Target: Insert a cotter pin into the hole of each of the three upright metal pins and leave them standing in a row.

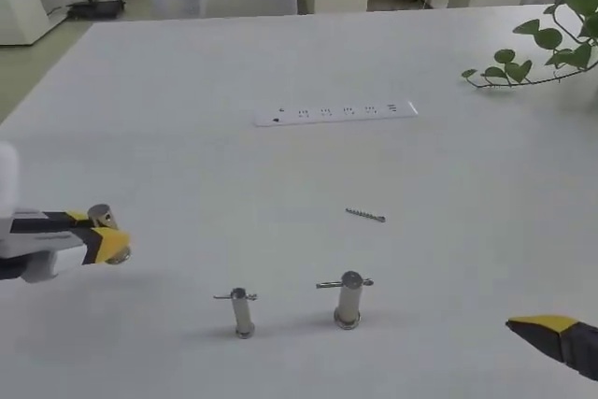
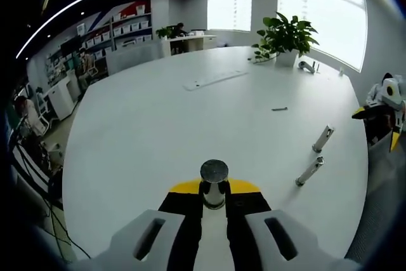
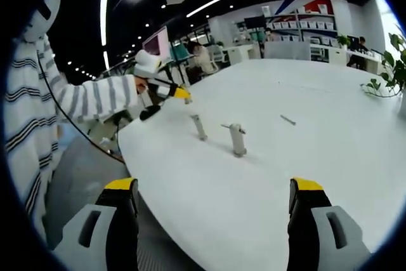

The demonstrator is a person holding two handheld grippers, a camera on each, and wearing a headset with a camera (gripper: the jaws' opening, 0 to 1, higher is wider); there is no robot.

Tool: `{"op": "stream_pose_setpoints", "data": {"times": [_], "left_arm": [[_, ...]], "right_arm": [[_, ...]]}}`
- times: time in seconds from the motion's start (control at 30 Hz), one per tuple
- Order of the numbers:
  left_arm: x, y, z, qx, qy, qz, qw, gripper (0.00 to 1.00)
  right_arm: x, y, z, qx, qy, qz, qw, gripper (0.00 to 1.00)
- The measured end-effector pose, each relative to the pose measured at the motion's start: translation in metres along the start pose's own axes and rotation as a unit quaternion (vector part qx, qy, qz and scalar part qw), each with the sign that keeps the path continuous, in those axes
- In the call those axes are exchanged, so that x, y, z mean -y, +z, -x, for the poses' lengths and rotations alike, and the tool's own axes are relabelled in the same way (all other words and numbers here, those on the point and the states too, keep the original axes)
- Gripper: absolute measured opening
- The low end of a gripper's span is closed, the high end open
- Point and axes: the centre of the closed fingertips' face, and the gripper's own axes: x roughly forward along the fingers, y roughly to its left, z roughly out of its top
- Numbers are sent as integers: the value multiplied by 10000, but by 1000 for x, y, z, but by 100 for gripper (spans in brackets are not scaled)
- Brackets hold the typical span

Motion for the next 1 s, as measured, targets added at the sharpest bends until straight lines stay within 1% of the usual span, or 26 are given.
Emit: {"op": "stream_pose_setpoints", "data": {"times": [0.2, 0.37, 0.5, 0.57, 0.6, 0.7, 0.77, 0.83, 0.87, 0.9, 0.97, 1.0], "left_arm": [[12, 0, 16, -1, 13, 71, 10000, 11], [30, -2, 27, -41, -103, -65, 9999, 11], [42, -2, 33, -74, -158, -61, 9998, 11], [48, -2, 37, -118, -157, -108, 9997, 11], [51, -1, 38, -133, -140, -165, 9997, 11], [59, 4, 41, -114, -137, -158, 9997, 11], [66, 8, 44, -61, -127, -173, 9998, 11], [73, 12, 44, 10, -173, -194, 9997, 11], [75, 12, 44, 29, -186, -175, 9997, 11], [79, 12, 45, 0, -171, -173, 9997, 11], [85, 11, 46, -47, -130, -271, 9995, 11], [89, 11, 47, -48, -143, -249, 9996, 11]], "right_arm": [[0, 0, 2, 16, 10, -9, 10000, 100], [1, -1, 4, 13, -2, -15, 10000, 100], [3, 0, 6, 58, -22, -25, 10000, 100], [3, 0, 7, 48, -34, -3, 10000, 100], [4, -1, 7, 46, -43, 1, 10000, 100], [6, 0, 9, 68, -74, -2, 9999, 100], [7, 1, 9, 75, -84, 2, 9999, 100], [7, 1, 10, 85, -94, -1, 9999, 100], [7, 1, 10, 93, -94, -12, 9999, 100], [7, 1, 10, 100, -88, -11, 9999, 100], [7, 1, 10, 83, -87, -2, 9999, 100], [7, 1, 10, 91, -87, 6, 9999, 100]]}}
